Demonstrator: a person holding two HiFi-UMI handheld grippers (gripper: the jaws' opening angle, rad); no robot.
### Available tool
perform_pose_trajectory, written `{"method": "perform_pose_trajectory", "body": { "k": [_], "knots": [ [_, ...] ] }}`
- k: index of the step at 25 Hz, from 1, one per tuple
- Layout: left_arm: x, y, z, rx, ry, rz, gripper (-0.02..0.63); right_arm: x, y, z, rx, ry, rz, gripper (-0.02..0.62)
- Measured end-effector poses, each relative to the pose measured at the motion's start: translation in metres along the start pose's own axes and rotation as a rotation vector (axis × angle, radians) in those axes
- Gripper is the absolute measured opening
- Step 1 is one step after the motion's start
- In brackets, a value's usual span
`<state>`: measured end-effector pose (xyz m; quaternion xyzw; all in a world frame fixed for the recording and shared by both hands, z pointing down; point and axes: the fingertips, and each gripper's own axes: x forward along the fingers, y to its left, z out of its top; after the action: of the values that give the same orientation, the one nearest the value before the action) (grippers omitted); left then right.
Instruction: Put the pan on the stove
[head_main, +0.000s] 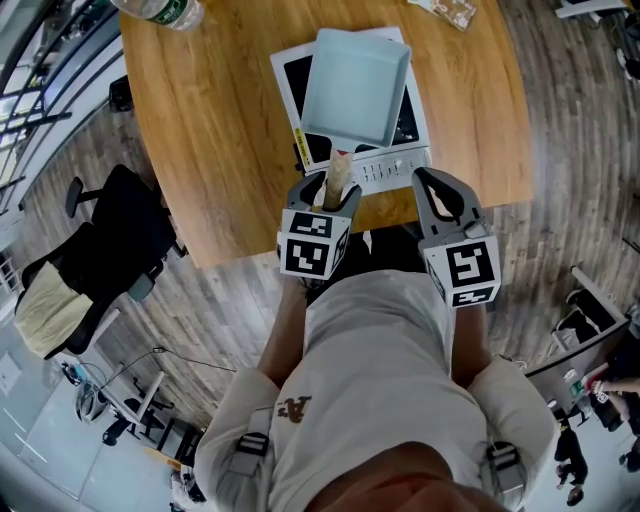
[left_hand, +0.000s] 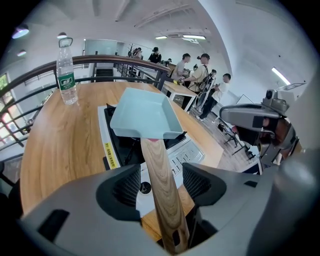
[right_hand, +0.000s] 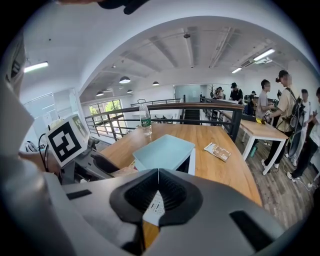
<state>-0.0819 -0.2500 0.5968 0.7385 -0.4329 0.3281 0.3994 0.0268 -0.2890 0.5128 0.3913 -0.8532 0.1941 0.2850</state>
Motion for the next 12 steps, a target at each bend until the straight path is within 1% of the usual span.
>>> {"method": "perform_pose_trajectory", "body": {
  "k": [6,12],
  "knots": [
    [-0.018,0.002,0.012,0.005,-0.053,0.001,0.275,-0.004,0.006,0.009,-0.016,-0.022,-0.004,0.021],
    [-0.045,0.003,0.032,0.035,-0.139,0.018,0.273,-0.014,0.010,0.022,-0.037,-0.053,-0.020,0.021]
  ]
}}
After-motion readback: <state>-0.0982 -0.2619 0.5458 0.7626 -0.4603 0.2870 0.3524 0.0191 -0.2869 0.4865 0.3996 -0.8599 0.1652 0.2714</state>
